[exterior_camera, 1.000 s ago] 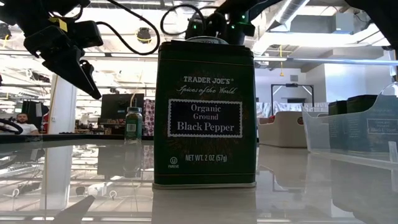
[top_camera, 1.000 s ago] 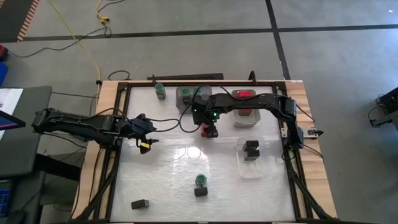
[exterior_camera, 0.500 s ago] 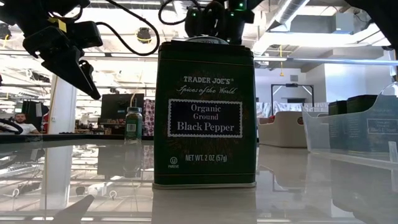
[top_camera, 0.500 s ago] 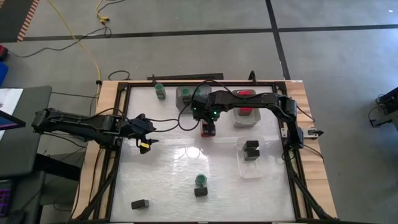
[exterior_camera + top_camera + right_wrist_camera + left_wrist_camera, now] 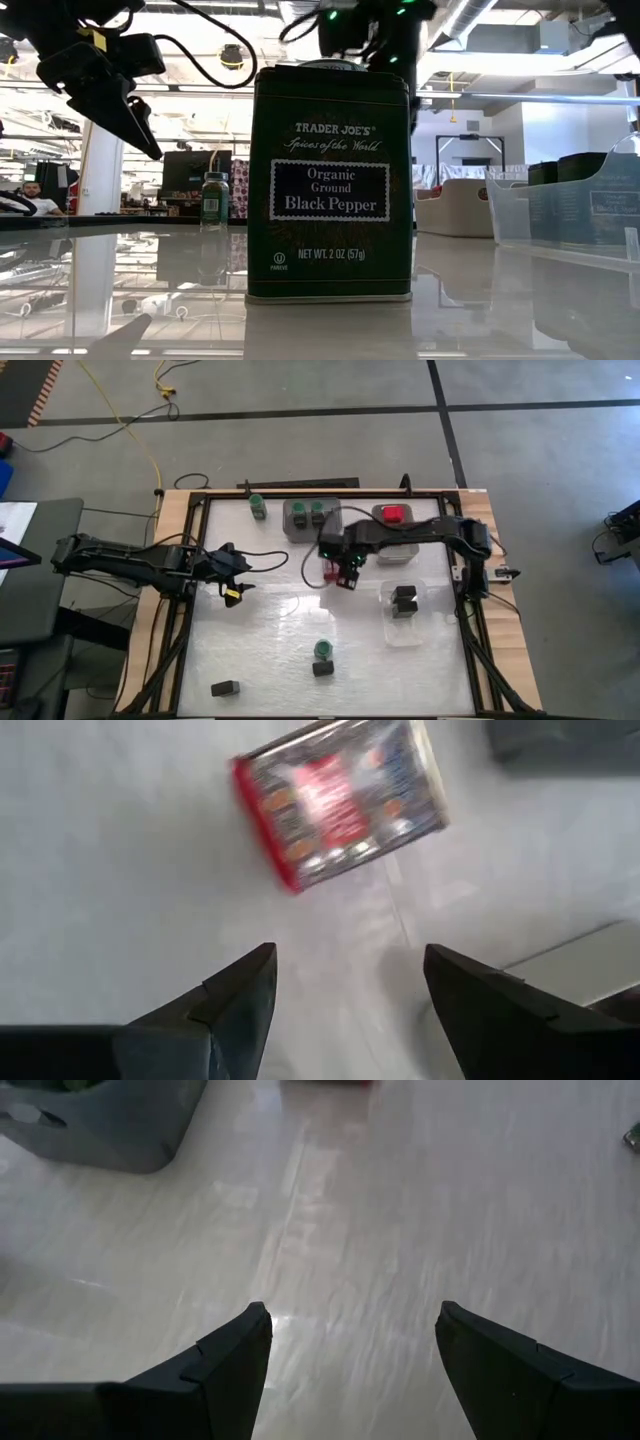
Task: Sort spices by type
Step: Put the center red seasoning can into the gray bin
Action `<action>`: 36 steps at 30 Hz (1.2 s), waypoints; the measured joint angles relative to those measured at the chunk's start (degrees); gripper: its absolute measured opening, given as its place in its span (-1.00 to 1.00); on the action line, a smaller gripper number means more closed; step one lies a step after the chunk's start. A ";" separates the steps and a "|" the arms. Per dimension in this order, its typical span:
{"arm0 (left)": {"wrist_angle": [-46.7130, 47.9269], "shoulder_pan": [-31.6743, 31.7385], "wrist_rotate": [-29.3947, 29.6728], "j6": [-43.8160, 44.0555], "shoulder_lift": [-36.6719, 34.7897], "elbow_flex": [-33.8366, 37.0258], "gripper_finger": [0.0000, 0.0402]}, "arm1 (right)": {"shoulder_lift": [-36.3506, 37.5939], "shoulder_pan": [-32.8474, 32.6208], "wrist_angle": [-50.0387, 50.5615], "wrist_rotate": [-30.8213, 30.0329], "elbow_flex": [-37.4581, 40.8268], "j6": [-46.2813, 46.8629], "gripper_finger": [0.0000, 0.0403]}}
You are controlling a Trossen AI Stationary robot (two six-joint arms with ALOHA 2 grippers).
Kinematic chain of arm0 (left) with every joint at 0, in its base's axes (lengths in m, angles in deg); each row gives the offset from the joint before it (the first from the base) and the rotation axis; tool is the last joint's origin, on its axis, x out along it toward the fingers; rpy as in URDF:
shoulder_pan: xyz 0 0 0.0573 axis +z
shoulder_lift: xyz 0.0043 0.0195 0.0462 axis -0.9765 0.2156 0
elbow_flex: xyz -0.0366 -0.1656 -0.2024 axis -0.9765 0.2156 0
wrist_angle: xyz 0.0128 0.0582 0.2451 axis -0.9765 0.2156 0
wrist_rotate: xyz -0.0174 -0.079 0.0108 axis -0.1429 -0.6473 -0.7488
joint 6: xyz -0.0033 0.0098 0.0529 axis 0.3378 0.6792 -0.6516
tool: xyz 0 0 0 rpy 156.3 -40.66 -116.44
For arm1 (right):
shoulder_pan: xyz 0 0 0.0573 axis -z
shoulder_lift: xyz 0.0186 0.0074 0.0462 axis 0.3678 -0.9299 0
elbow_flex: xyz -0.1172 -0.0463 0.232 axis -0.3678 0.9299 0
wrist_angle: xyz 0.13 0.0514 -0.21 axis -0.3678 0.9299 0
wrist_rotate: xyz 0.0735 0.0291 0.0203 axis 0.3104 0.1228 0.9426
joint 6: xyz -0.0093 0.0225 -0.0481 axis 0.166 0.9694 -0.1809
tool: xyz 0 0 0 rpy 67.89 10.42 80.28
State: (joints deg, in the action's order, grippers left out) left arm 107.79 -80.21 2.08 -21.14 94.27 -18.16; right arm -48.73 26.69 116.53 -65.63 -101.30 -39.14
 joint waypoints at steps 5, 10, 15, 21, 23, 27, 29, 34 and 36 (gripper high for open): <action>-0.15 0.00 -0.02 1.34 0.00 0.00 0.35 | 10.52 -4.90 -9.18 -3.28 13.26 6.90 0.42; -2.06 0.03 2.23 2.78 0.02 0.00 0.41 | 21.84 -9.74 -19.24 -10.67 26.44 16.74 0.42; -2.54 1.39 7.20 8.47 0.02 -0.08 0.71 | 29.66 -14.22 -27.80 -17.28 35.64 24.33 0.42; -3.31 3.54 8.35 10.43 0.02 -0.13 0.95 | 33.40 -18.63 -33.79 -24.91 41.20 27.34 0.42; -3.38 3.80 8.37 10.67 0.02 -0.13 0.93 | 33.45 -19.65 -33.68 -26.22 41.56 28.19 0.42; -3.17 3.77 7.83 12.47 0.02 -0.13 0.92 | 33.34 -21.38 -33.69 -26.73 41.56 28.36 0.42; -3.51 3.78 7.39 14.30 0.02 -0.13 0.92 | 33.33 -22.29 -33.71 -26.74 41.56 28.36 0.42; -14.86 3.75 10.55 21.13 2.10 -0.19 0.92 | 33.32 -25.39 -33.40 -31.21 41.91 29.89 0.42; -19.83 3.59 11.14 23.78 5.16 -0.92 0.92 | 33.32 -26.74 -33.03 -34.12 42.89 31.01 0.42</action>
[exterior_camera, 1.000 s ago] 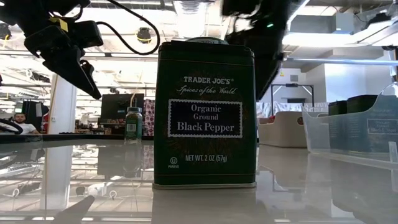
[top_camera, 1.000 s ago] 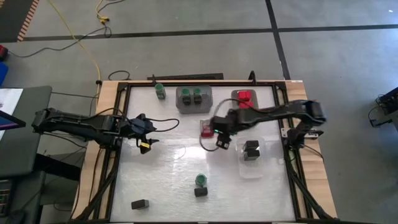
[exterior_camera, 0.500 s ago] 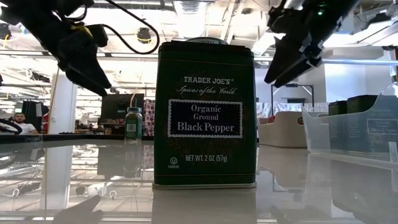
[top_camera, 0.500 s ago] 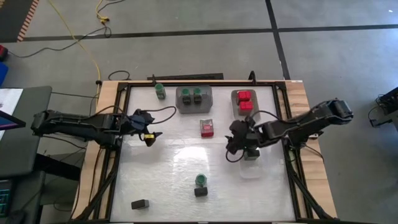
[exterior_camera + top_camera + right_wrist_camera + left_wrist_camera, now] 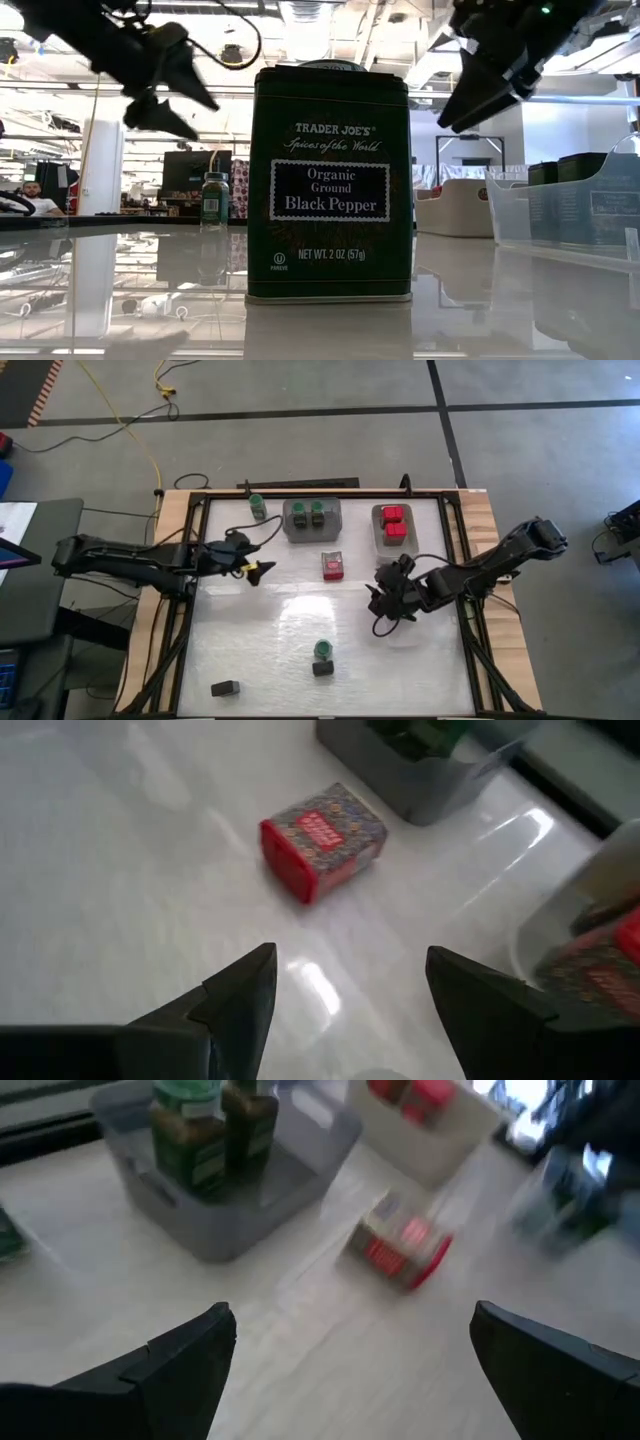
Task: Sort spices by type
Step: Put the center red seasoning can into the gray bin
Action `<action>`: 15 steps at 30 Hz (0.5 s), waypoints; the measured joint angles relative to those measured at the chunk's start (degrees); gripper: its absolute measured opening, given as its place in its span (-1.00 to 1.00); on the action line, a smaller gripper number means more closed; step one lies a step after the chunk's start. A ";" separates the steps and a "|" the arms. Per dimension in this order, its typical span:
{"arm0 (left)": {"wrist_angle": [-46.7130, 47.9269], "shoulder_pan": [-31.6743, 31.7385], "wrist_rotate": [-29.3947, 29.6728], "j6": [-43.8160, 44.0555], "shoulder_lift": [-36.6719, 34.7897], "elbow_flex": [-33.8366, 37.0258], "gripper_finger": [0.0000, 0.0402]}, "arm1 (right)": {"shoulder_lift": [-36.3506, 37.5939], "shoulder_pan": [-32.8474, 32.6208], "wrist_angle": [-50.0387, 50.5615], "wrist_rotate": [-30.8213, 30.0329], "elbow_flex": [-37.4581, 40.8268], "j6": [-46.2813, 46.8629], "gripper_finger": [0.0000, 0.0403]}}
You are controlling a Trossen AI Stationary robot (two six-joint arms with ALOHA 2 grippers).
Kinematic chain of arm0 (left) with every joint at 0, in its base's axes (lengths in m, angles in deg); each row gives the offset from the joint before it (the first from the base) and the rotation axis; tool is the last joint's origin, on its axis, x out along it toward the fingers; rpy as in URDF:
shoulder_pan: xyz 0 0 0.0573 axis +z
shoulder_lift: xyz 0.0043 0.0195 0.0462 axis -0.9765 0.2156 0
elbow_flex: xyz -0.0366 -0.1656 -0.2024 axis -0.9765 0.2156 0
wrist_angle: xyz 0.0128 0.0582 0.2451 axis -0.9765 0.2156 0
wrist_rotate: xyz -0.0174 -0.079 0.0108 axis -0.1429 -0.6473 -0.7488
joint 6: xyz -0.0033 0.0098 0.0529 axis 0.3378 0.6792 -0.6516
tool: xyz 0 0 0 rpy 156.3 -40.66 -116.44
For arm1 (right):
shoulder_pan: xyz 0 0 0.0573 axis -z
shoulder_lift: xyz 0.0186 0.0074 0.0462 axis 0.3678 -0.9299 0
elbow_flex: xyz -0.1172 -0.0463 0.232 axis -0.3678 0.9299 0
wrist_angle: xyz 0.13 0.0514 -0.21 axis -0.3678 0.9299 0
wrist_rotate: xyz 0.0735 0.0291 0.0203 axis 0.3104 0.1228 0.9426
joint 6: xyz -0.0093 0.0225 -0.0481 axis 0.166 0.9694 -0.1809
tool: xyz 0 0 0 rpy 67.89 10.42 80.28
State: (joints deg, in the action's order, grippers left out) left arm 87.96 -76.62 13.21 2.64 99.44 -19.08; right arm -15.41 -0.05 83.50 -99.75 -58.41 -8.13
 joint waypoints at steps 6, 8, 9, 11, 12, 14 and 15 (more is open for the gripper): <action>-1.66 0.24 3.35 9.66 16.04 -10.55 0.92 | 0.13 -1.11 0.31 -4.02 1.32 1.52 0.42; 0.07 0.59 3.38 13.33 22.06 -16.10 0.92 | 0.26 -1.09 0.36 -4.19 1.32 2.29 0.42; 1.21 0.93 3.39 14.73 25.04 -19.10 0.92 | 0.26 -1.11 0.68 -4.28 1.32 2.80 0.42; 4.18 1.79 3.50 16.59 30.73 -25.10 0.92 | 0.23 -1.45 2.28 -4.24 1.32 3.85 0.42; 6.09 2.27 3.40 17.37 33.72 -28.20 0.92 | 0.09 -1.77 3.29 -4.26 1.32 4.81 0.42; 10.91 3.14 2.43 20.08 39.17 -34.47 0.92 | 0.02 -2.54 6.32 -4.26 1.32 7.26 0.42; 13.55 3.53 1.24 21.91 41.87 -37.59 0.92 | 0.02 -3.01 7.96 -4.27 1.32 8.69 0.42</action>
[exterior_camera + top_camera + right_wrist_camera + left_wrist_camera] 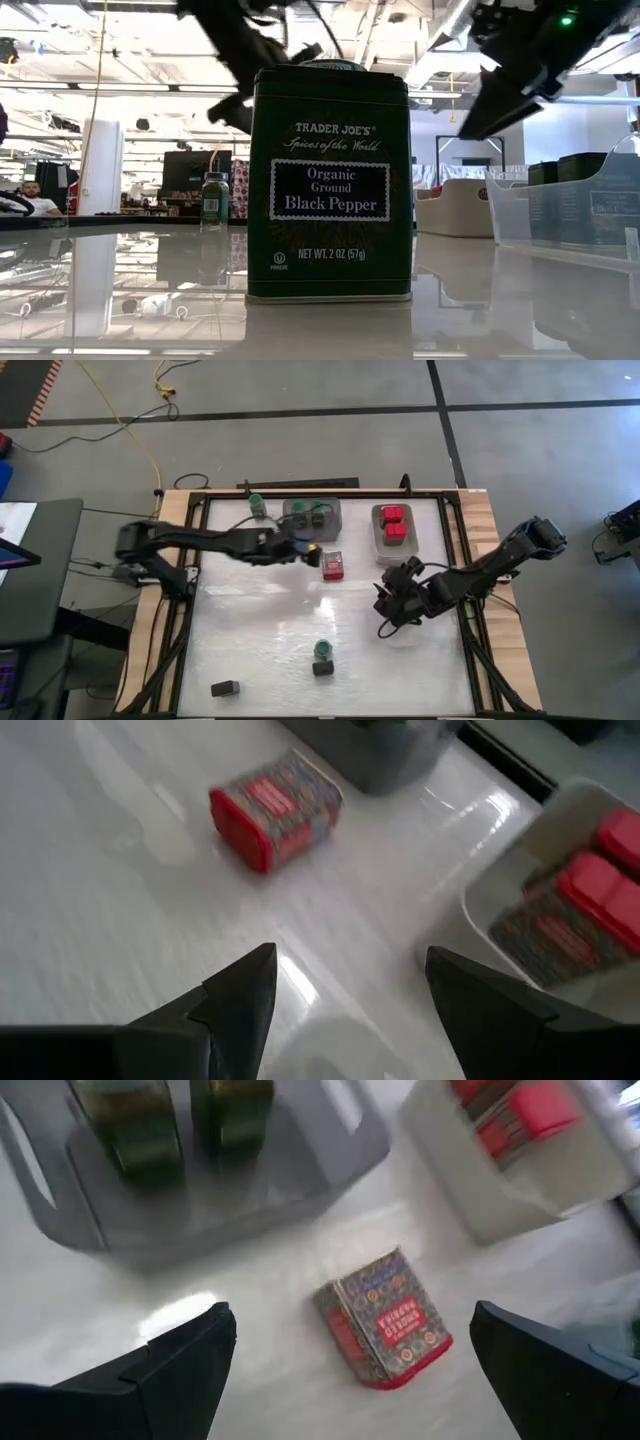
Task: Sort spices by type
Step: Put the center red seasoning can into the gray bin
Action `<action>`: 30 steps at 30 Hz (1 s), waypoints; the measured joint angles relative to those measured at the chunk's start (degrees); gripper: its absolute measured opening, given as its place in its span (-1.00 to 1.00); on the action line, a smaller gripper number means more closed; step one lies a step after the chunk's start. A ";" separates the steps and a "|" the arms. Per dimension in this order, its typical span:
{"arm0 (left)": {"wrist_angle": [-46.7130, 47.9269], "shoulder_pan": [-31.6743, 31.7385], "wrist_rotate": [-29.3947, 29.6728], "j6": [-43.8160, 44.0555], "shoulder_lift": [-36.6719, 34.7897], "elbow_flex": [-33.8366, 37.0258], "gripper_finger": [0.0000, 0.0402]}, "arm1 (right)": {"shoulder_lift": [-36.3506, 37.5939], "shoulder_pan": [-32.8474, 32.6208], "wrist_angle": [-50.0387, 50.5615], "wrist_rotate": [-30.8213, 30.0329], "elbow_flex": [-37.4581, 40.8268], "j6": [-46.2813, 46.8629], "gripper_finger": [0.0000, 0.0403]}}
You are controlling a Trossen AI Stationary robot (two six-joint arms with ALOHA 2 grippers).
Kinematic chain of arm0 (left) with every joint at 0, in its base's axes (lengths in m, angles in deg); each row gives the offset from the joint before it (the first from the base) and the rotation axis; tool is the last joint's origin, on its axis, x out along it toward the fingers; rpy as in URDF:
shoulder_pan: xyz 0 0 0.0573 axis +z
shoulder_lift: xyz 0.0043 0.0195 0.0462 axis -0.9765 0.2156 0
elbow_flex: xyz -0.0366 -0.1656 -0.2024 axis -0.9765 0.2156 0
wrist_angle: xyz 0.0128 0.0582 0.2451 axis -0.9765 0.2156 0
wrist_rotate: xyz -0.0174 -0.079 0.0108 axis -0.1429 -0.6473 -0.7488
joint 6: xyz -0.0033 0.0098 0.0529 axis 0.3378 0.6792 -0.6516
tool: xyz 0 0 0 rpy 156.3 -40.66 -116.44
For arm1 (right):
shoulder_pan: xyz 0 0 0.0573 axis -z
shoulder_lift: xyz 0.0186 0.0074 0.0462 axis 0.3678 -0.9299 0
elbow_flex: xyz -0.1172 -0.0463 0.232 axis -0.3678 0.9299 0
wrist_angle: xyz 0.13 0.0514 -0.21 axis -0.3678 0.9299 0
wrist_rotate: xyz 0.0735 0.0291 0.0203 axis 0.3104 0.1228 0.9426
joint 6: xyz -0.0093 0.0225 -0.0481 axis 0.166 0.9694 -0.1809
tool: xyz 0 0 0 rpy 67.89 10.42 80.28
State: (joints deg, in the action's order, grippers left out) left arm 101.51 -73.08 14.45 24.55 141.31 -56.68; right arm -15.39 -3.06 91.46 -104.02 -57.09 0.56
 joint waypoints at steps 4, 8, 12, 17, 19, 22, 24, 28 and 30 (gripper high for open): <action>10.19 0.91 -4.87 6.40 10.26 -11.88 0.92 | -0.02 -2.79 6.07 -2.02 0.00 7.08 0.42; 15.35 0.86 -8.76 9.69 19.03 -22.19 0.92 | -0.02 -6.82 8.77 -2.63 0.02 11.89 0.42; 17.41 1.09 -11.12 11.52 24.93 -31.07 0.91 | -0.02 -11.53 8.86 -2.65 0.02 14.74 0.42; 25.62 2.15 -11.43 14.59 29.84 -39.18 0.91 | -0.02 -16.49 9.35 -2.77 0.02 20.66 0.42; 27.96 2.32 -11.34 15.53 30.62 -40.81 0.92 | -0.02 -17.97 9.70 -2.89 0.02 23.38 0.42; 30.06 2.29 -11.35 16.98 30.70 -41.19 0.92 | -0.02 -19.68 9.72 -3.34 0.02 26.17 0.42; 31.38 2.23 -11.33 18.11 30.70 -41.19 0.92 | -0.19 -20.52 9.66 -3.79 0.02 27.50 0.42; 33.94 2.30 -11.27 20.58 30.70 -41.19 0.92 | -1.55 -21.97 9.65 -4.12 0.02 29.23 0.42; 33.75 2.30 -11.18 21.21 30.70 -41.19 0.92 | -2.72 -22.38 9.40 -4.12 0.02 29.33 0.42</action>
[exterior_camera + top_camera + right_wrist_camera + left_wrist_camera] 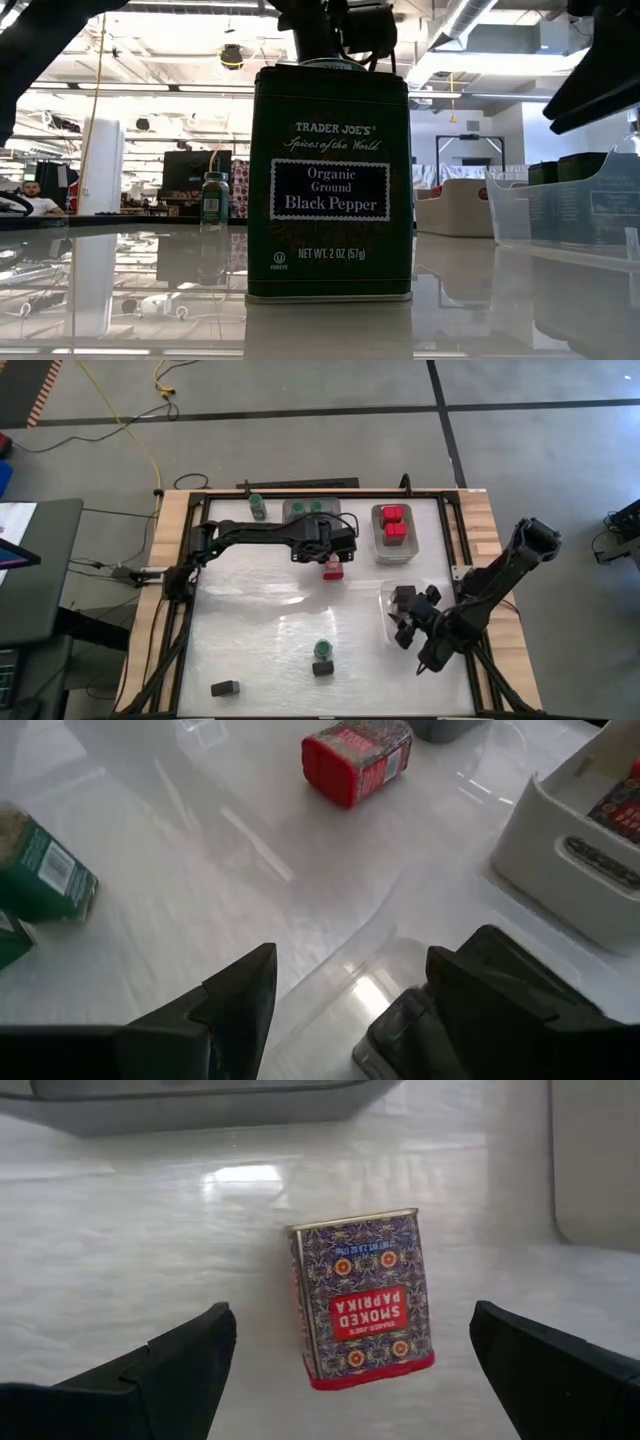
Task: Sort spices by type
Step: Put the center red seasoning can into the gray bin
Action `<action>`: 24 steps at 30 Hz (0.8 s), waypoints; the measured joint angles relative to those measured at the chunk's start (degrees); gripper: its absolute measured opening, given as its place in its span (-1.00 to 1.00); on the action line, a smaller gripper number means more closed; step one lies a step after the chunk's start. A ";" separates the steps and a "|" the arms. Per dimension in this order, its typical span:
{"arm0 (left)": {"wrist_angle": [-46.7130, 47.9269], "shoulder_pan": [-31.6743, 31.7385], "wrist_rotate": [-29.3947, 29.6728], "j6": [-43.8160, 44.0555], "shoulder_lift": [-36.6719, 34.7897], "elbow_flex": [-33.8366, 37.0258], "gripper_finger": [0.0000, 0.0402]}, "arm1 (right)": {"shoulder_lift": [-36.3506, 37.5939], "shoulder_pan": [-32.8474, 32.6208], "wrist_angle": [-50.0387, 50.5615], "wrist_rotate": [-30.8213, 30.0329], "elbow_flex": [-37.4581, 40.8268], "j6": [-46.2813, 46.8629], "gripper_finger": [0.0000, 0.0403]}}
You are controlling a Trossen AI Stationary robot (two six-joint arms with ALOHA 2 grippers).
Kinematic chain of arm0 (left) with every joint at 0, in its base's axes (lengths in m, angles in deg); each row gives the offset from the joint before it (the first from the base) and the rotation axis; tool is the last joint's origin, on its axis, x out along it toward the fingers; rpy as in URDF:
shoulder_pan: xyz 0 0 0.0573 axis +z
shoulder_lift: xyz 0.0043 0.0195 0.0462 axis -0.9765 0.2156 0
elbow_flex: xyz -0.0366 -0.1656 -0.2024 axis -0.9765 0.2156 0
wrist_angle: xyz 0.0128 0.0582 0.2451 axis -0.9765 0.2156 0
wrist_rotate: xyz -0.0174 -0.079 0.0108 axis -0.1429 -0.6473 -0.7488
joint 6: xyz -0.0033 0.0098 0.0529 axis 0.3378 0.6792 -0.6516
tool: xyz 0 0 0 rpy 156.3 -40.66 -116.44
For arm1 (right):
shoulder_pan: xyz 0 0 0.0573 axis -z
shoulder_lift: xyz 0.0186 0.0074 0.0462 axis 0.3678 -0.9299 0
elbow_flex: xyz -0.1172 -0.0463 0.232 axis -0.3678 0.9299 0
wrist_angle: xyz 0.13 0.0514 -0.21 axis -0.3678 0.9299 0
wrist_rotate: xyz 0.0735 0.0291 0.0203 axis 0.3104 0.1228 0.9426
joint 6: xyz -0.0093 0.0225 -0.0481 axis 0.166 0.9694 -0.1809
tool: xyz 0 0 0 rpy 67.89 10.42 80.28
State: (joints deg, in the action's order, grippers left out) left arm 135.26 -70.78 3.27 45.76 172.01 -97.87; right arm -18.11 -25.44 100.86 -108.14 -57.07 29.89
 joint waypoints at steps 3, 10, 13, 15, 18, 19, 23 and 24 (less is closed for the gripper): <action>-0.90 -0.02 0.09 0.69 0.00 0.00 0.92 | -1.50 -0.77 0.11 0.02 0.00 1.04 0.42; -2.45 -0.04 0.26 -1.18 1.00 -0.11 0.92 | -2.22 -1.59 0.30 0.08 0.00 2.95 0.42; -2.30 -0.02 -0.28 -1.35 2.81 0.00 0.92 | -2.22 -2.54 0.28 0.17 0.00 3.00 0.42; -3.71 -0.02 -0.97 -1.90 3.90 0.00 0.92 | -2.22 -3.00 0.27 0.18 0.00 3.35 0.42; -3.76 0.28 -2.07 -2.33 5.27 0.00 0.92 | -2.20 -3.49 0.34 0.26 0.00 4.10 0.42; -3.59 0.32 -2.20 -2.31 5.57 0.00 0.92 | -2.22 -3.63 0.38 0.29 0.00 4.31 0.42; -3.62 0.37 -2.34 -2.20 5.99 0.00 0.92 | -2.21 -3.67 0.36 0.31 0.00 4.44 0.42; -4.10 0.37 -2.40 -2.13 6.17 -0.07 0.92 | -2.20 -3.65 0.33 0.28 0.00 4.44 0.42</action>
State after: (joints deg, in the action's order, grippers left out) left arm 131.16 -70.41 0.87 43.63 178.19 -97.94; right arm -20.31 -29.10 101.19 -107.86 -57.07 34.33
